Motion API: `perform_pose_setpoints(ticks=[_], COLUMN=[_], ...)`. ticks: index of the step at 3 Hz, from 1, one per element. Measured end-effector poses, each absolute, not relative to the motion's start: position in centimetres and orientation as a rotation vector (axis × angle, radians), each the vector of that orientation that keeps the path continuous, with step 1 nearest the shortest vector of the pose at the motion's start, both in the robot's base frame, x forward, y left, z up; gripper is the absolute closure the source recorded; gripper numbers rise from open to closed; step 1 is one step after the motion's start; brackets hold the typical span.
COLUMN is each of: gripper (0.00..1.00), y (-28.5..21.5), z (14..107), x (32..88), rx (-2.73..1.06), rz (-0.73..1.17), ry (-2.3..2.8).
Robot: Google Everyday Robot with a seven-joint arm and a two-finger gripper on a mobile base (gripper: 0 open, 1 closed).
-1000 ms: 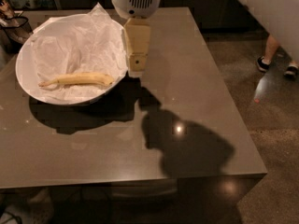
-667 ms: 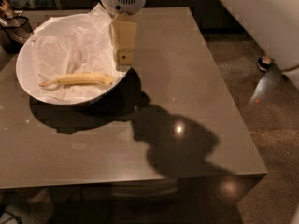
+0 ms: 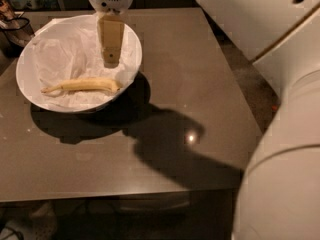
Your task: Pick banana from white bowl
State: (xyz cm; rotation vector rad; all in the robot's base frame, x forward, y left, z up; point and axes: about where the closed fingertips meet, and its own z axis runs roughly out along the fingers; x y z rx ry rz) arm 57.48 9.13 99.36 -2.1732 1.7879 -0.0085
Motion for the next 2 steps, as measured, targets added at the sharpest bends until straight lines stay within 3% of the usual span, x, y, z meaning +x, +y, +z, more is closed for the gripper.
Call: perform_pose_setpoints(ticks=[1, 2], gripper=[0.18, 0.25], y=[10.7, 12.2], z=[97.9, 96.4], x=[58.5, 59.2], rx=[-2.206, -2.24], rz=[0.025, 0.062], ry=[1.797, 1.799])
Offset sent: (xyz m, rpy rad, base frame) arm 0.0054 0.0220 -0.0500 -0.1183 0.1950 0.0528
